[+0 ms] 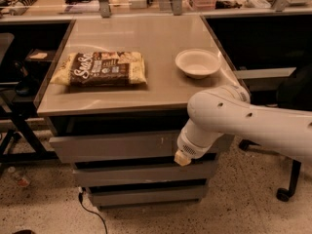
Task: Close top drawer
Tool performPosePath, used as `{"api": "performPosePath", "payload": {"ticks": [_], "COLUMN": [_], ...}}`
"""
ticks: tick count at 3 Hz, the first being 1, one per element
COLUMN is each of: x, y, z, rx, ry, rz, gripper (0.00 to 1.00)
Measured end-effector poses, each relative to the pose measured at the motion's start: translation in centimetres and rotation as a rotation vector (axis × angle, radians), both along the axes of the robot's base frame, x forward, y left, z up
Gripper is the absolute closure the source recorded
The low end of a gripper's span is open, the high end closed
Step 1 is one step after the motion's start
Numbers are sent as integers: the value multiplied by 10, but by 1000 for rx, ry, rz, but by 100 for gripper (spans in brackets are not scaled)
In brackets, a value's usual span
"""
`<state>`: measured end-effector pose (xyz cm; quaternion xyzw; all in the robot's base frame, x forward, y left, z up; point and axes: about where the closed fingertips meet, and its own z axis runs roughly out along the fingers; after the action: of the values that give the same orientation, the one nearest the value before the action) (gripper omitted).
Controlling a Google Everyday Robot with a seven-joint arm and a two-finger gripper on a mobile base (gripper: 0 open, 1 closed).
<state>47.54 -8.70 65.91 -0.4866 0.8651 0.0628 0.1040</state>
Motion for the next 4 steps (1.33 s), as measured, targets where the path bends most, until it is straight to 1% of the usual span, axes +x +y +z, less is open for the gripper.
{"api": "performPosePath", "payload": {"ticks": [1, 2, 3, 4], "x": [27, 49, 49, 49], "y": [6, 11, 11, 11], "z": [0, 2, 2, 2], "rx": [-13, -16, -16, -16], "ry": [-35, -53, -53, -53], "rz": [-23, -48, -48, -48], "gripper": [100, 81, 59, 34]}}
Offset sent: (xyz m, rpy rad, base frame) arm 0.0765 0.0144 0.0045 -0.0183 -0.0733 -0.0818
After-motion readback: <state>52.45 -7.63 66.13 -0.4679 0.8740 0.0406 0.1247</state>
